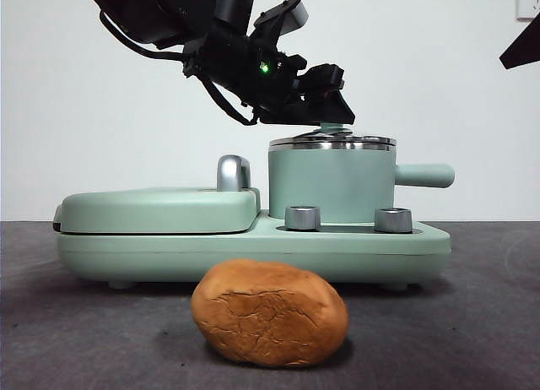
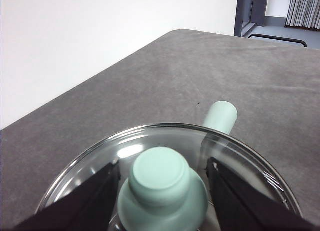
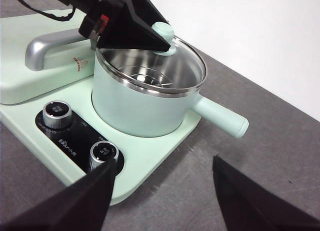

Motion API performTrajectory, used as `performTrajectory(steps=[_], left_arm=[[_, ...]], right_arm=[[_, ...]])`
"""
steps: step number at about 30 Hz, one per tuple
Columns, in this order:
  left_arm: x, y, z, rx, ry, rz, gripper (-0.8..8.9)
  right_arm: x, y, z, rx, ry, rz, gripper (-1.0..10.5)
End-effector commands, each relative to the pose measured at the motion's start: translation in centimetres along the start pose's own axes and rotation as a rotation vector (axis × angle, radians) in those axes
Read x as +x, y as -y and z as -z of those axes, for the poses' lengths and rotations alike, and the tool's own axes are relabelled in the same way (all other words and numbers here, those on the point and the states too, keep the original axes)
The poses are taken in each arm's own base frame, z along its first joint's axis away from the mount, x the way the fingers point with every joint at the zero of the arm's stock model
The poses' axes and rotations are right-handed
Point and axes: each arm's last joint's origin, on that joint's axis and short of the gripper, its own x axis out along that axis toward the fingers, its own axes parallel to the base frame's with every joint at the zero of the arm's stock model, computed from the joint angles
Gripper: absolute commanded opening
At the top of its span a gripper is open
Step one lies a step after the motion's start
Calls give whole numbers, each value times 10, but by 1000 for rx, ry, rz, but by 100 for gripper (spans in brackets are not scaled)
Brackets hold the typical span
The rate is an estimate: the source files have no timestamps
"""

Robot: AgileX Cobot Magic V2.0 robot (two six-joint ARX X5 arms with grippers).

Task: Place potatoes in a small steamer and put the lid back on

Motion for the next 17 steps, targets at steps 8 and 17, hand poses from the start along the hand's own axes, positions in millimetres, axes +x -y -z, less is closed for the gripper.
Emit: performTrajectory(steps=[8,17], left_arm=[[7,0,0,1,9,-2,41],[7,0,0,11,10,-3,15]], right_arm=[[-1,1,-6,8,18,0,307],[-1,1,-5,10,12,-2,307]])
